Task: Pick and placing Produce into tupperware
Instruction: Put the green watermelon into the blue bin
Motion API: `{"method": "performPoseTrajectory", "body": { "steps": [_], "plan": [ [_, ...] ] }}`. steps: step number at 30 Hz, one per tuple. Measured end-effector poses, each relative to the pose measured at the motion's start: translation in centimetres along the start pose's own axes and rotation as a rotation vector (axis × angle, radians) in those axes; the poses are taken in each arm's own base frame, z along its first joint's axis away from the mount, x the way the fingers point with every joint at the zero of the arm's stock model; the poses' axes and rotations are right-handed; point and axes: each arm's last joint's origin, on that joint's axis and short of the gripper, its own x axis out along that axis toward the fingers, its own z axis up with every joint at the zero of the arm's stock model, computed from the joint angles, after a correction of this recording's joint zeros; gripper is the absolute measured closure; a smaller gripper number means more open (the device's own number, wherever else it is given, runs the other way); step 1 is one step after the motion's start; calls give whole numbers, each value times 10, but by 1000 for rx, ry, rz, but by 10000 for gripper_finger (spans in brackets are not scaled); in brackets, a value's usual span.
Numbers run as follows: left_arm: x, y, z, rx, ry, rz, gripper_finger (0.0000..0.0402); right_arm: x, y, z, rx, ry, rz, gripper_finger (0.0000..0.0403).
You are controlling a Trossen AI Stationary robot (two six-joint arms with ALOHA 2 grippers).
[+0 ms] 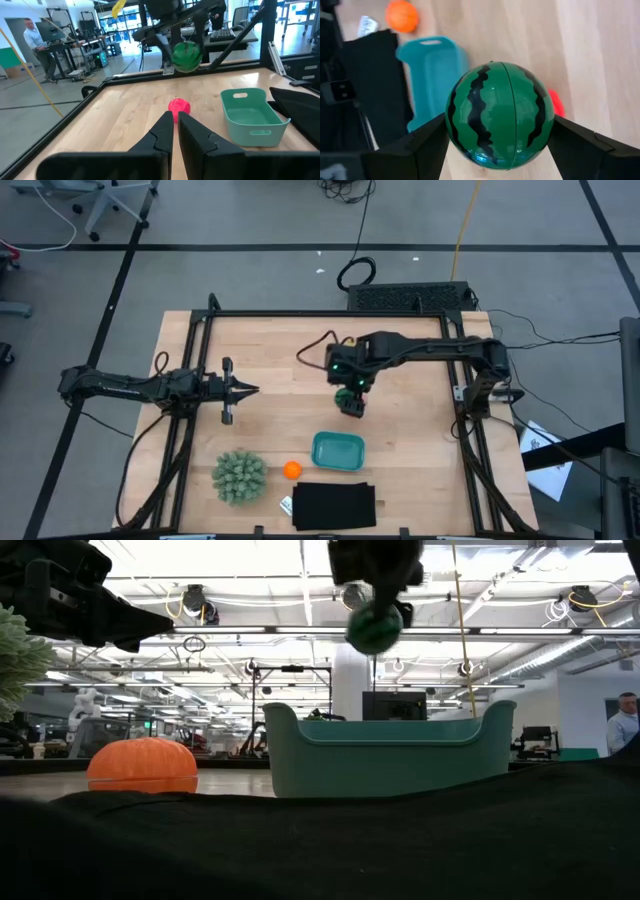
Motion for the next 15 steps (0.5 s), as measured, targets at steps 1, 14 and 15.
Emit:
{"method": "performPoseTrajectory", "body": {
  "steps": [1, 14, 15],
  "plan": [
    [0, 0, 0, -3, 0, 0, 371, 0, 5, 4, -20, -8, 5, 117],
    [0, 0, -1, -21, 6, -1, 371, 12, 29, 30, -257, -61, 21, 117],
    [0, 0, -1, -21, 6, -1, 371, 13, 31, 30, -287, -63, 22, 117]
  ]
}}
